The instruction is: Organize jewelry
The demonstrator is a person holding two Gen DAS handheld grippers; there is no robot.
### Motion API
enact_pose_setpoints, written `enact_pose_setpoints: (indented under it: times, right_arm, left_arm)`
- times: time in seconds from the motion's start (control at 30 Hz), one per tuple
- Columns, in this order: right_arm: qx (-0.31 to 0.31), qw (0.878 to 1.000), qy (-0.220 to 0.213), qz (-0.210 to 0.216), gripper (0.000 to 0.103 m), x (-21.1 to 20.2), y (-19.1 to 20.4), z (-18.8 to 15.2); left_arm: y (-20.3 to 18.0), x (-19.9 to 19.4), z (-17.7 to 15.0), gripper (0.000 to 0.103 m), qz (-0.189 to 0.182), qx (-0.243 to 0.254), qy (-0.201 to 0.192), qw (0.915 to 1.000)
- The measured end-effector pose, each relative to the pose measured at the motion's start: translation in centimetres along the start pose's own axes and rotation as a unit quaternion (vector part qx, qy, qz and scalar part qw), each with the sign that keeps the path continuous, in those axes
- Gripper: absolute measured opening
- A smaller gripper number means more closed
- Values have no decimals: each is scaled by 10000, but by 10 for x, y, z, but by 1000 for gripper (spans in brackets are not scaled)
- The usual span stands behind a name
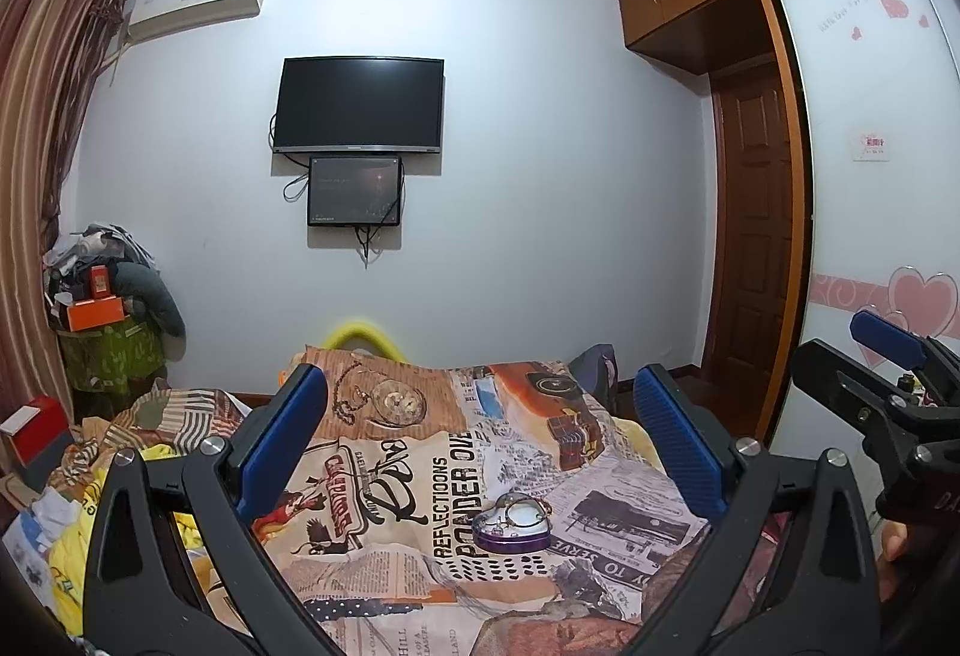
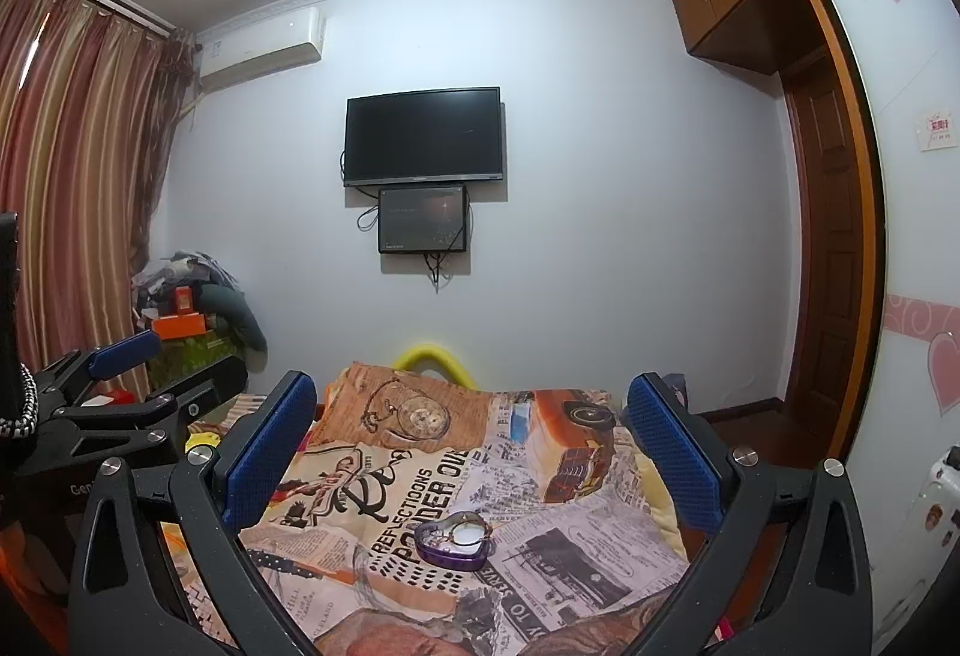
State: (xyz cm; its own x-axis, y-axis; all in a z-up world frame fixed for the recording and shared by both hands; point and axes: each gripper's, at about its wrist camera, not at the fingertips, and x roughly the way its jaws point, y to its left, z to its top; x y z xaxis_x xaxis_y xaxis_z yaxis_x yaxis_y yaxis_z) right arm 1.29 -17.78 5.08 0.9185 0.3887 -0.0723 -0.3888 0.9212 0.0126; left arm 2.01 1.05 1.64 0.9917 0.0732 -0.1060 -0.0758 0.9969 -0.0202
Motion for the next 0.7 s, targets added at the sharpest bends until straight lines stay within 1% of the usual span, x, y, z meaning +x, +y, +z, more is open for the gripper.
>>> enact_pose_setpoints:
  times: [0.7]
  right_arm:
    - [30,10000,52,21,103,1,-2,1]
  left_arm:
    - [-3,1,-3,103,-109,65,51,9999]
